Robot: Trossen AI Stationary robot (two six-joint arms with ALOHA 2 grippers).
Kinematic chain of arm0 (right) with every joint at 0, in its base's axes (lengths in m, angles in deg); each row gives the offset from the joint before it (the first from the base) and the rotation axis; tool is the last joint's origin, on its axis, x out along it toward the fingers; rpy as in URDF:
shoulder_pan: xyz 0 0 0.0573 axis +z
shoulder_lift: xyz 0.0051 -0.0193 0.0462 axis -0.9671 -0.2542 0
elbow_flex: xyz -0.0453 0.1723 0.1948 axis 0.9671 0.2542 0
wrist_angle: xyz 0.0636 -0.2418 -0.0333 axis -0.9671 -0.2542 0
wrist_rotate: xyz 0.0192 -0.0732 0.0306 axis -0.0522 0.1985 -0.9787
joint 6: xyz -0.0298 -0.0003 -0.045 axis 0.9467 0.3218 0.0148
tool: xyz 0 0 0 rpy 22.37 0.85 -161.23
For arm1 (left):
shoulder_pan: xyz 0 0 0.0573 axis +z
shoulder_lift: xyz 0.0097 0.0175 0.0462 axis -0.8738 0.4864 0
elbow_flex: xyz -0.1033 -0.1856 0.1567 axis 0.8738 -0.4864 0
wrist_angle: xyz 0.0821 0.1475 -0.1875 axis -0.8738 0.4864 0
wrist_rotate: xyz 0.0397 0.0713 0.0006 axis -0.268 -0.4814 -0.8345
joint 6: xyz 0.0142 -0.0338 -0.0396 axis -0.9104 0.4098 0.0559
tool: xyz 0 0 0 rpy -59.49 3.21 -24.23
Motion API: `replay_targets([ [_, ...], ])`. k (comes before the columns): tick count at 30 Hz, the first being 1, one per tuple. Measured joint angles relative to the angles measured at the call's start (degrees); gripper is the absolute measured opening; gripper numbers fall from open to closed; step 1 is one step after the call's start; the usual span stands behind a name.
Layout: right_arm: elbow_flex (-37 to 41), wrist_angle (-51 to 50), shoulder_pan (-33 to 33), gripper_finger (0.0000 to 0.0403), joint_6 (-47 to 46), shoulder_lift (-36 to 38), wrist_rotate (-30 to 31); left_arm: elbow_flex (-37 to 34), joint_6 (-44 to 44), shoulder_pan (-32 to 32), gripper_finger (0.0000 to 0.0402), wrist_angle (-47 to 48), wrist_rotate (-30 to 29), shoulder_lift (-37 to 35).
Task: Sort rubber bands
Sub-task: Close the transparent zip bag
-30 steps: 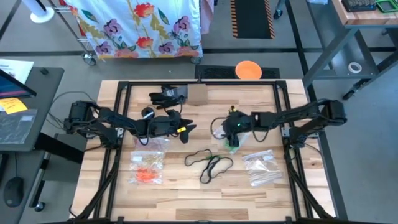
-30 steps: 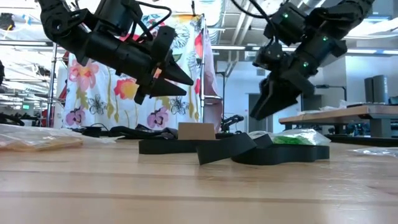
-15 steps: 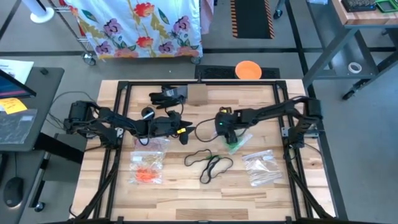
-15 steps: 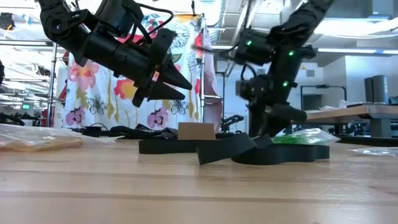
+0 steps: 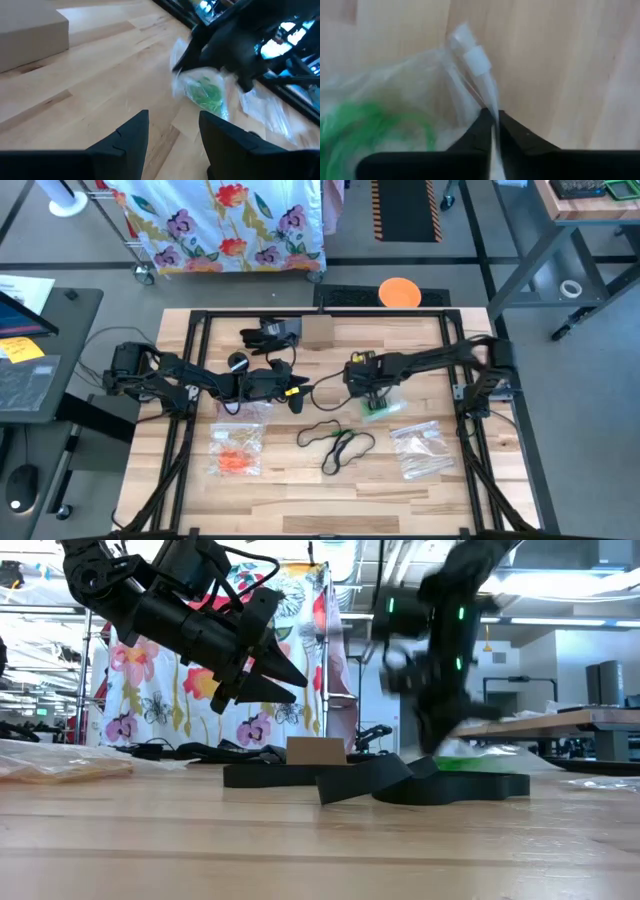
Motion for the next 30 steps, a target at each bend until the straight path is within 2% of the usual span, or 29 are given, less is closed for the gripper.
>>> replay_targets([
  [4, -1.4, -1.9, 2.7, 0.0003, -4.3, 8.4, 6.3, 0.0, 0.4, 0.0, 0.0168, -2.9, 0.4, 0.0],
  [8, 3.9, -2.4, 6.3, 0.0001, -13.3, 17.9, 11.4, 0.0, -0.4, 0.0, 0.0168, -6.1, 5.7, 0.0],
  [11, 12.7, 5.3, 11.5, 0.0001, -19.0, 27.2, 17.6, 0.0, -0.6, -0.1, 0.0169, -9.8, 12.7, 0.0],
  [13, 20.0, 15.8, 15.4, 0.0001, -20.9, 31.4, 20.3, 0.0, -0.9, -0.9, 0.0168, -13.4, 15.2, 0.2],
  [15, 25.8, 26.9, 19.1, 0.0001, -21.4, 34.4, 23.5, 0.3, -1.8, -2.3, 0.0169, -17.3, 13.7, 1.3],
  [17, 29.2, 38.2, 22.0, 0.0001, -20.6, 36.0, 26.0, 1.0, -3.7, -3.5, 0.0168, -19.4, 9.4, 2.0],
  [19, 30.9, 44.7, 23.7, 0.0000, -17.6, 35.8, 27.2, 2.8, -8.0, -4.6, 0.0168, -19.9, 5.3, 2.9],
  [22, 30.2, 46.5, 23.5, 0.0000, -14.3, 35.8, 27.6, 5.6, -17.1, -6.4, 0.0169, -18.8, 4.1, 3.6],
  [26, 29.7, 48.6, 22.1, 0.0000, -16.5, 35.7, 27.3, 10.6, -24.7, -8.9, 0.0168, -15.6, 3.9, 4.0],
  [30, 29.7, 48.6, 22.0, 0.0000, -19.5, 34.3, 27.2, 16.6, -27.9, -10.7, 0.0168, -6.8, -2.4, 4.0],
])
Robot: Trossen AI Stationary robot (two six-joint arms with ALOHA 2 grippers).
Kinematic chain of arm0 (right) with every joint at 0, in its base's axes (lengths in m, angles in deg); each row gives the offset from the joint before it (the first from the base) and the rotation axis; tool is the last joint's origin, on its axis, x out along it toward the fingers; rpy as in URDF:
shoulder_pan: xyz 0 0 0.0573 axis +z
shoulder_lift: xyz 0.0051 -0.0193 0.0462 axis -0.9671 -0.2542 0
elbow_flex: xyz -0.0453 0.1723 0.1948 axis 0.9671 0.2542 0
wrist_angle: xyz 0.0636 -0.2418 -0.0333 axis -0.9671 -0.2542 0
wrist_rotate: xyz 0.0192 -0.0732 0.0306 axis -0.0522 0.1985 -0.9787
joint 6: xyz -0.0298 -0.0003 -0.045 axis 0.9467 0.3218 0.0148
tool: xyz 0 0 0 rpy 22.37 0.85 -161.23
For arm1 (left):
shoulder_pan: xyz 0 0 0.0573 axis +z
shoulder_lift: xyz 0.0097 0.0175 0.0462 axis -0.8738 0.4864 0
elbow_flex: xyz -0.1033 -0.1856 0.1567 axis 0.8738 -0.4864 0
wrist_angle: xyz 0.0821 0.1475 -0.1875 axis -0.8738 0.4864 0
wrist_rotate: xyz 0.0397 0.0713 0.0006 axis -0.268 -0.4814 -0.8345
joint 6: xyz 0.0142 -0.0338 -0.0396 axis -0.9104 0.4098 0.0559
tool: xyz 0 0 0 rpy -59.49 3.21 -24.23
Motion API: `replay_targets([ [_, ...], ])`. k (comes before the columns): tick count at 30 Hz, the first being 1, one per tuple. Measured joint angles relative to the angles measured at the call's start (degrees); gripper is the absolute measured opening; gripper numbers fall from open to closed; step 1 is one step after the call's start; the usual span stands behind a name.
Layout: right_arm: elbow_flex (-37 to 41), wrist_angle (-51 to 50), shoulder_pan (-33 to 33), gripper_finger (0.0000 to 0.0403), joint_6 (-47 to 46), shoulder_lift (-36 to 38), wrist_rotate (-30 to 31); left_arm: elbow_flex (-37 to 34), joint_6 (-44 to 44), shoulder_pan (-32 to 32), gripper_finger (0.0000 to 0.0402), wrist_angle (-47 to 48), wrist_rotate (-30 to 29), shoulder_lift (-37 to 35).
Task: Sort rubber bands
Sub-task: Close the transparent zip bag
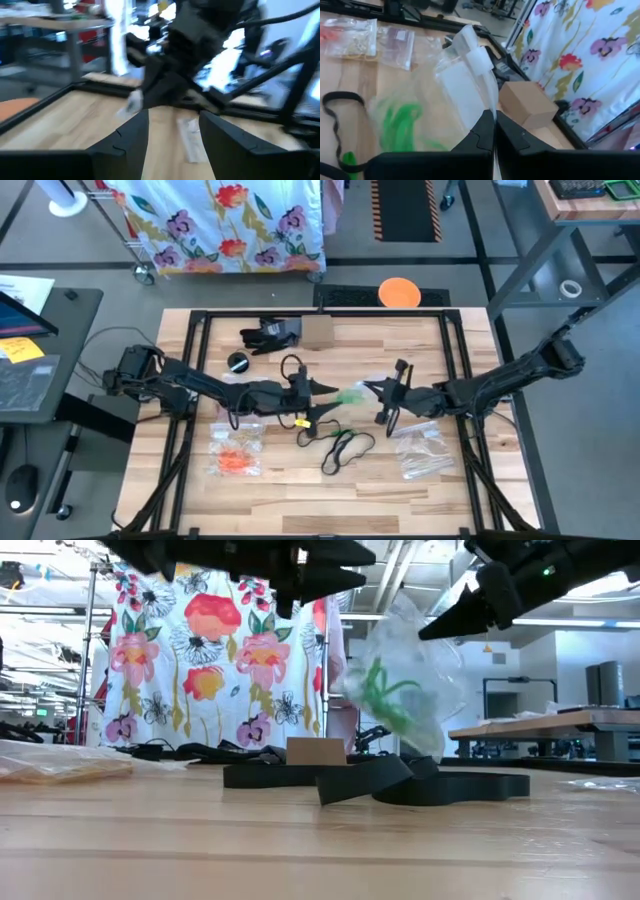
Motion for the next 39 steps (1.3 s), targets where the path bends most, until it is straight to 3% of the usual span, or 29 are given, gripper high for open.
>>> replay_targets([
  [5, -1.3, 0.9, 0.0, 0.0000, 0.7, -3.3, -0.8, 4.0, 4.1, -0.1, 0.0168, 11.4, -7.5, 0.0],
  [9, -4.0, 1.2, 1.0, 0.0000, 4.9, -5.8, -5.0, 4.1, 2.3, -0.2, 0.0168, 13.8, -7.1, 0.5],
  [15, -7.2, 0.8, 4.0, 0.0000, 9.3, -8.0, -4.8, 4.1, -6.9, -0.2, 0.0168, 14.2, -2.2, 0.5],
  [21, -8.1, 0.9, 4.8, 0.0000, 10.0, -7.7, -4.8, 4.1, -6.2, -0.2, 0.0168, 15.6, 1.4, 0.5],
  [34, -8.1, -2.0, 4.3, 0.0000, 10.0, -8.9, -4.2, 4.1, -4.7, -0.4, 0.0168, 22.6, -6.2, -2.3],
  [36, -8.1, -2.1, 3.9, 0.0000, 9.9, -8.9, -4.2, 4.1, -4.2, -0.4, 0.0168, 24.2, -5.5, -2.9],
  [39, -8.1, -2.7, 3.1, 0.0000, 8.6, -8.9, -4.2, 4.1, -3.4, -0.5, 0.0168, 23.7, 2.9, -3.3],
])
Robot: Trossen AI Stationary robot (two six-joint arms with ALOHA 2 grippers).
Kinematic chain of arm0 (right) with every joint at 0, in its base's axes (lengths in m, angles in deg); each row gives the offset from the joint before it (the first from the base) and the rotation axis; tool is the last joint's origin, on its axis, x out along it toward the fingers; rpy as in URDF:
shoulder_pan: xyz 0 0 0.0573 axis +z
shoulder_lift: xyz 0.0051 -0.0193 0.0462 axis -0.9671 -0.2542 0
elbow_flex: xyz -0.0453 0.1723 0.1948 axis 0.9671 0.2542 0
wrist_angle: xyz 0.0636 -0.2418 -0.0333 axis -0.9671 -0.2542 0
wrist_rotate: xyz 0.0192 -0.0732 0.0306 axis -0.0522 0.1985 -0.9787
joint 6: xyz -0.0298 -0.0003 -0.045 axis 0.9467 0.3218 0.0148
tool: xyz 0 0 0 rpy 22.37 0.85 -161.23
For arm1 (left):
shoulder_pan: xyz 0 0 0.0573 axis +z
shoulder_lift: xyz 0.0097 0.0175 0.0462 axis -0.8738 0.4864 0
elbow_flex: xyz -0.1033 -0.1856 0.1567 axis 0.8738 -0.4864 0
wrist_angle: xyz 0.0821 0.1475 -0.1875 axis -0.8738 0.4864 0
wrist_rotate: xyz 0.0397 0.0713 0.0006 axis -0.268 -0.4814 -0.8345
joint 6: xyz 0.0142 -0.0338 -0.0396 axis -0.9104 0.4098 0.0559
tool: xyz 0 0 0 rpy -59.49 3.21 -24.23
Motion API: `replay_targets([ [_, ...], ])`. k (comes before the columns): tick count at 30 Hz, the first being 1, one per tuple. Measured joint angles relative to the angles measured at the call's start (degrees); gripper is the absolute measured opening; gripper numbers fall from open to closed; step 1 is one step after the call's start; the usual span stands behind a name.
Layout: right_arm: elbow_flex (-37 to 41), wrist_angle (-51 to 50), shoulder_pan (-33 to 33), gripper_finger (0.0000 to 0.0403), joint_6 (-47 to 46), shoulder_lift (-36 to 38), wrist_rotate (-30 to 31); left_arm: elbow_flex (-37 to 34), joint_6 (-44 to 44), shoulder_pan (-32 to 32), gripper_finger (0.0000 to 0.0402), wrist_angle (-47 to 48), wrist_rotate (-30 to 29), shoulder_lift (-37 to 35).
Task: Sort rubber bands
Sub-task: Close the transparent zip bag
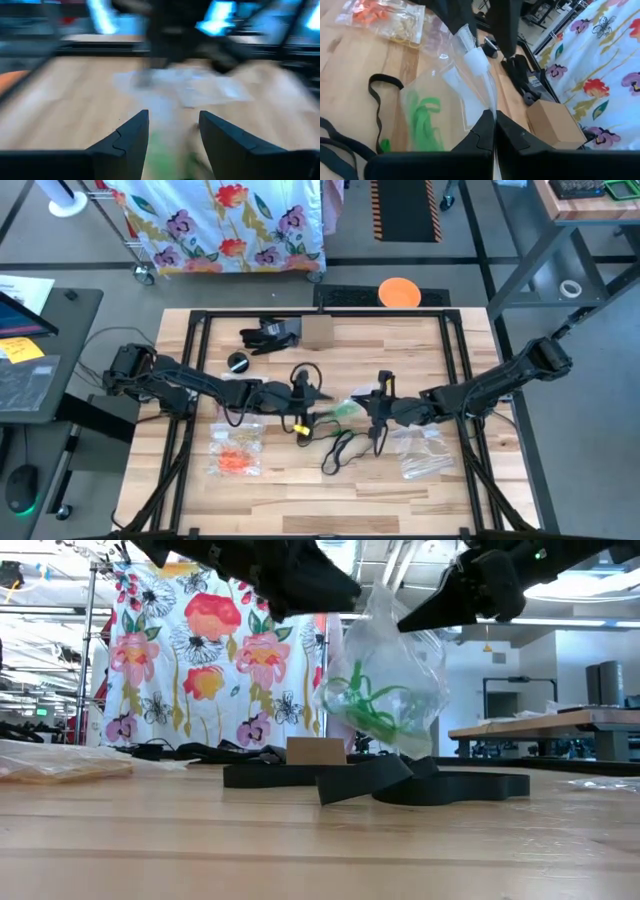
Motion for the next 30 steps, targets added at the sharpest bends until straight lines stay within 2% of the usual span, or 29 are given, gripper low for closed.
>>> replay_targets([
  [1, 0.0, 0.1, -0.3, 0.0000, -0.5, 0.0, 0.1, 0.0, -0.2, 0.0, 0.0168, -0.3, 3.0, 0.0],
  [3, 0.0, 0.0, -0.5, 0.0000, -1.1, 0.0, 0.2, 0.0, -0.1, -0.2, 0.0169, -1.1, 4.8, 0.0],
  [9, 0.0, 0.7, -0.7, 0.0000, -2.3, 0.0, 0.1, 0.0, 2.0, 0.0, 0.0169, -1.7, 2.7, 0.0],
  [14, 0.0, 2.7, -0.7, 0.0000, -2.2, 0.0, 0.1, 0.0, 3.5, 0.0, 0.0169, -2.0, -2.3, 0.0],
  [24, 0.0, 2.7, -0.7, 0.0000, -2.1, 0.0, 0.1, 0.0, 4.5, -0.1, 0.0169, -4.7, 1.7, 0.8],
  [30, 0.0, 3.0, -0.7, 0.0000, -2.1, 0.0, 0.1, 0.7, 4.2, -0.1, 0.0169, -7.8, 1.4, 4.1],
])
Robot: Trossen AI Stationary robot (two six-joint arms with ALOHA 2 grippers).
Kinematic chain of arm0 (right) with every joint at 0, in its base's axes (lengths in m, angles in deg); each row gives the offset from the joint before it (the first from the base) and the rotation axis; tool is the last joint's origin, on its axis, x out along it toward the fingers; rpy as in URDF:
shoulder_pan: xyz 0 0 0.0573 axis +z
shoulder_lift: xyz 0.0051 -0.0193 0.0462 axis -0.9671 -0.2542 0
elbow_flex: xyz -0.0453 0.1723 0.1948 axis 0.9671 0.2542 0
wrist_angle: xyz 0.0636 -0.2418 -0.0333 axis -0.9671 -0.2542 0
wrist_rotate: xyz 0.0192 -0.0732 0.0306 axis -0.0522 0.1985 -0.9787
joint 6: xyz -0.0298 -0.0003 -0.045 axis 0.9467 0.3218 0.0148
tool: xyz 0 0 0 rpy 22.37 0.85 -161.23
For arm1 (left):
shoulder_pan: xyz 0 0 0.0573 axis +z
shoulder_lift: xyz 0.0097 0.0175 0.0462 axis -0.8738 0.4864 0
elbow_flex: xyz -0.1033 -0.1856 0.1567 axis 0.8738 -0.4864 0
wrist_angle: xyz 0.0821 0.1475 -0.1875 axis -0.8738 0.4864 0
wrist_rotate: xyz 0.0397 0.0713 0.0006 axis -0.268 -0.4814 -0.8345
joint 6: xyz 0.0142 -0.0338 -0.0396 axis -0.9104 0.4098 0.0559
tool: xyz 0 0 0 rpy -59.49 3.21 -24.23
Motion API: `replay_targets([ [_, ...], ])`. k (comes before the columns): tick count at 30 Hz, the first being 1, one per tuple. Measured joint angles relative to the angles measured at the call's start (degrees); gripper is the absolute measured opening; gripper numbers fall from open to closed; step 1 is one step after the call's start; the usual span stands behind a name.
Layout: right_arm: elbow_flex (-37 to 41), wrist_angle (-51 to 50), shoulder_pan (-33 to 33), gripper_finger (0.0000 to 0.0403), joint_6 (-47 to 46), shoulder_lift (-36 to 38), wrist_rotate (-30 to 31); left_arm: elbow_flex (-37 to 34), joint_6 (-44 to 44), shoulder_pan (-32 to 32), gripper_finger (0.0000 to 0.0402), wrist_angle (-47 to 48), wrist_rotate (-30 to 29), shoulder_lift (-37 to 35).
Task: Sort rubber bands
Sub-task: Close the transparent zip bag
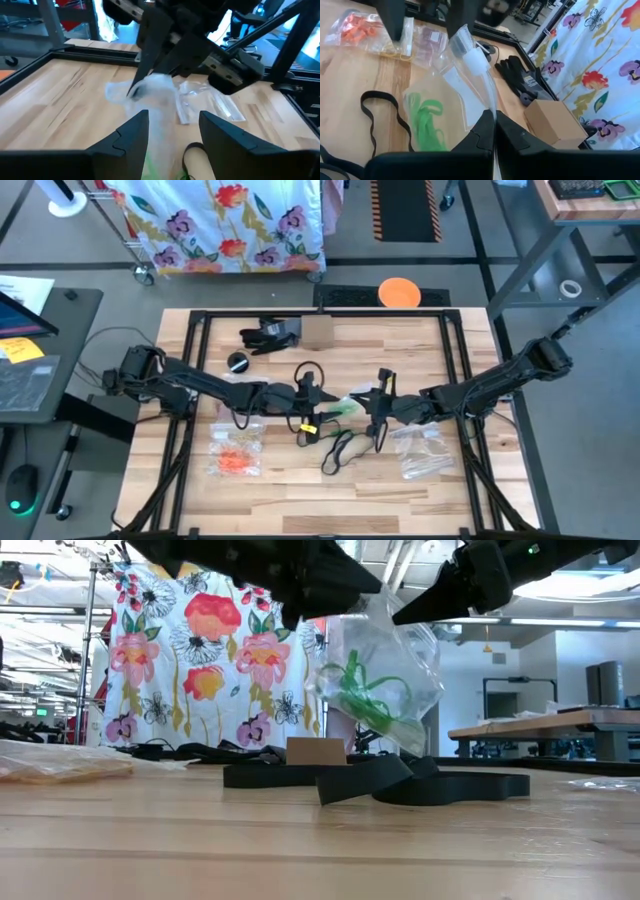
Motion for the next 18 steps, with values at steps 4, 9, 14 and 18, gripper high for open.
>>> replay_targets([
  [4, 0.0, -0.1, 0.0, 0.0000, 0.0, 0.0, -0.3, 2.2, -0.2, 0.1, 0.0169, -0.4, -1.0, 2.1],
  [9, 0.0, -0.6, 0.0, 0.0000, 0.3, 0.0, -0.7, 3.0, -0.1, 0.3, 0.0167, 2.7, -6.6, 2.3],
  [14, 0.0, 0.2, 0.0, 0.0006, 0.4, 0.0, -0.7, 4.9, -0.2, 0.1, 0.0108, 8.2, -10.3, 2.3],
  [18, 0.0, 0.8, 0.0, 0.0016, 0.4, 0.0, -0.7, 5.3, -3.5, -0.6, 0.0016, 7.1, -11.0, 3.3],
])
